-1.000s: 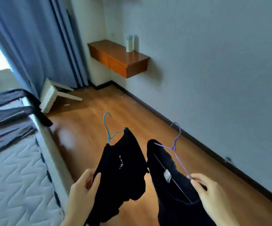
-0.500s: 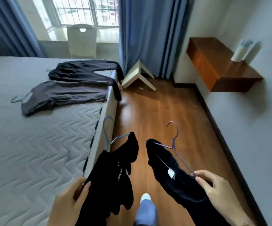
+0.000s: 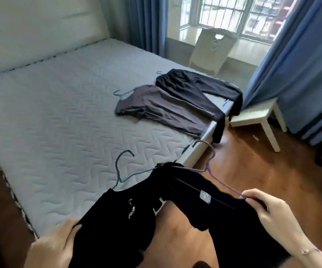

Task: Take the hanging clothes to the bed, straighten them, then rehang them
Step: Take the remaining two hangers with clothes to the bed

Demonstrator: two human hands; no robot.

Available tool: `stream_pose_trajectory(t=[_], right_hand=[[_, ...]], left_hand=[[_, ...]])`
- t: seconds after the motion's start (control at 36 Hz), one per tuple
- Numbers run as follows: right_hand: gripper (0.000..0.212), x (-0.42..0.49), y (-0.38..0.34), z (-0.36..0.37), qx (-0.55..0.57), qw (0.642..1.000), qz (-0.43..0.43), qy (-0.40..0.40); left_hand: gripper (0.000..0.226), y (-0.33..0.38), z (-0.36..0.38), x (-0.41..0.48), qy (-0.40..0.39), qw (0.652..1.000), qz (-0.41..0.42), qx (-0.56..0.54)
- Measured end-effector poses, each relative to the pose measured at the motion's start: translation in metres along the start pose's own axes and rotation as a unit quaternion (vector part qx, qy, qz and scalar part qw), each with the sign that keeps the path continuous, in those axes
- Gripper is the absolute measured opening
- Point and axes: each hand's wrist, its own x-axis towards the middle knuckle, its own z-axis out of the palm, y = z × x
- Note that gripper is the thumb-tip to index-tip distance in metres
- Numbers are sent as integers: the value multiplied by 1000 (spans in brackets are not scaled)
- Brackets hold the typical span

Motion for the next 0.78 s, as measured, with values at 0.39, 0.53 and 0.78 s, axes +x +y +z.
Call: stream_pose_trajectory(t=[0.39, 0.53, 0.78], right_hand=[[16, 321, -93, 49, -151, 941, -291, -87], [16, 398, -136, 104, -158, 934, -285, -144], [21, 492, -205, 230, -138, 928, -235, -254]], left_hand=[[11, -14, 14, 76, 186, 918, -329, 122], [16, -33, 19, 109, 194, 904, -352, 149], [21, -142, 31, 152, 194, 854, -472, 99]])
